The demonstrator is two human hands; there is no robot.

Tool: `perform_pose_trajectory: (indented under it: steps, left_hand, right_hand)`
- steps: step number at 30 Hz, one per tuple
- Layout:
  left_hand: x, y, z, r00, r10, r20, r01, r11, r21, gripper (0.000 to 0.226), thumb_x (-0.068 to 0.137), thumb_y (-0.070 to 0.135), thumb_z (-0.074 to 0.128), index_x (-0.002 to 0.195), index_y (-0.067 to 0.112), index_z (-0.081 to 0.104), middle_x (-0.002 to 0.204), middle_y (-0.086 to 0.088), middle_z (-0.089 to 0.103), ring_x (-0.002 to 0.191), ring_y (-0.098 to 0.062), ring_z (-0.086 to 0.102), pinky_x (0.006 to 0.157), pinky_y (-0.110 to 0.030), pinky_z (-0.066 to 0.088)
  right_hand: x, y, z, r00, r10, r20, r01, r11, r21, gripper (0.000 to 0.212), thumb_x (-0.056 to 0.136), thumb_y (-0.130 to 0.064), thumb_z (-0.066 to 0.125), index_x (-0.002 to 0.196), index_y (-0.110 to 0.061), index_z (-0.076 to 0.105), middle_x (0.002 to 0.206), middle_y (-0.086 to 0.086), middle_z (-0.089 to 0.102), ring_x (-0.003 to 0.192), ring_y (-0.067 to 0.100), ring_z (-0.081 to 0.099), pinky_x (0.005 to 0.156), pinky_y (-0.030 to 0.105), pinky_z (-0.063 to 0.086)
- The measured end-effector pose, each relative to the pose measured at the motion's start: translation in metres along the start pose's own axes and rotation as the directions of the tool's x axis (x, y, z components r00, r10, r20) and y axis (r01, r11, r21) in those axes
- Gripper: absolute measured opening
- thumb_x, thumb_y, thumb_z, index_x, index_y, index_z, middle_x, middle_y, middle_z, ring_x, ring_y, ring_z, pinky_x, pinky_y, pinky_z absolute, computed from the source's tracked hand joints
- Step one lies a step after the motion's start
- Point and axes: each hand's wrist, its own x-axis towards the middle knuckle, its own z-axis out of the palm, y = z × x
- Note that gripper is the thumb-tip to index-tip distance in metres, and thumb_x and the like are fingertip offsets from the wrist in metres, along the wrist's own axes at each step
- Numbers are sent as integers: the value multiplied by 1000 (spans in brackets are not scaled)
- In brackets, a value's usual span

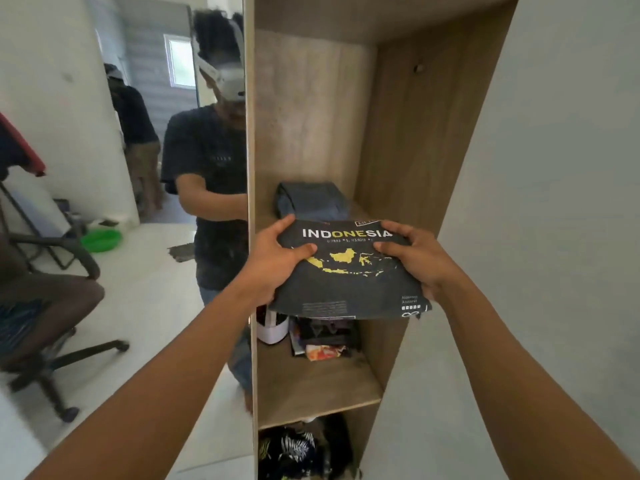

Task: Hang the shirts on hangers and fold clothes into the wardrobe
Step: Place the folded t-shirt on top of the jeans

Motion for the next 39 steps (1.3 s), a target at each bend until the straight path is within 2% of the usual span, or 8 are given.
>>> perform_pose_trajectory:
  steps: [14,19,22,25,30,33,35,39]
  left_hand:
    - [175,5,53,972,26,-231,-23,1000,19,77,86,5,74,148,33,40,116,1,63,95,-21,68,80,-39,60]
    - [196,-66,56,936,-259,-236,290,951,104,68,80,7,78,141,20,51,123,-15,66,94,-26,68,80,-38,59]
    - [194,-91,51,904,-320,-283,380,905,190,72,79,21,83,142,20,48,131,-9,61,98,-23,64,79,-31,54]
    - [209,-92,42,896,-257,-361,355,903,240,60,79,35,81,129,19,53,126,-1,62,97,-19,64,83,-30,52]
    - [260,-89,38,865,-227,-448,394,860,324,64,86,37,75,141,15,51,140,-9,54,122,-27,56,93,-30,44]
    - [284,-96,41,870,-254,-422,409,849,334,65,85,29,77,142,14,51,139,-11,56,117,-27,60,96,-33,49]
    - [294,-102,42,867,-251,-431,400,865,301,61,83,17,79,138,12,54,136,-12,59,112,-27,62,94,-34,52]
    - [302,-105,37,868,-272,-416,304,953,11,46,87,-2,69,128,15,60,111,-4,66,88,-17,64,67,-27,52]
  right_hand:
    - [226,-17,-17,987,-115,114,115,993,4,57,91,-2,68,141,-25,52,107,3,70,78,21,74,64,34,63]
    - [258,57,-22,954,184,236,-137,970,-201,48,90,-2,68,135,-15,57,91,0,65,74,14,66,50,20,54]
    - [272,85,-36,889,325,322,-201,909,-364,54,87,-18,75,137,-22,54,103,2,64,88,18,69,62,25,56]
    - [299,90,-38,926,284,247,-173,904,-390,58,84,-37,78,133,-19,52,105,-1,63,86,16,68,65,28,55]
    - [347,87,-13,965,247,86,-172,848,-501,69,83,-59,70,127,-8,56,107,7,64,84,21,63,63,28,47]
    - [366,96,8,975,177,131,-57,779,-625,51,85,-44,74,114,-3,62,112,13,67,87,21,63,68,28,47]
    - [370,93,19,975,140,170,-28,845,-534,28,91,-22,69,102,3,66,97,18,70,72,18,60,60,25,48]
    - [380,93,10,959,260,117,-265,963,35,14,90,-2,55,94,-2,68,83,21,69,68,28,65,59,34,56]
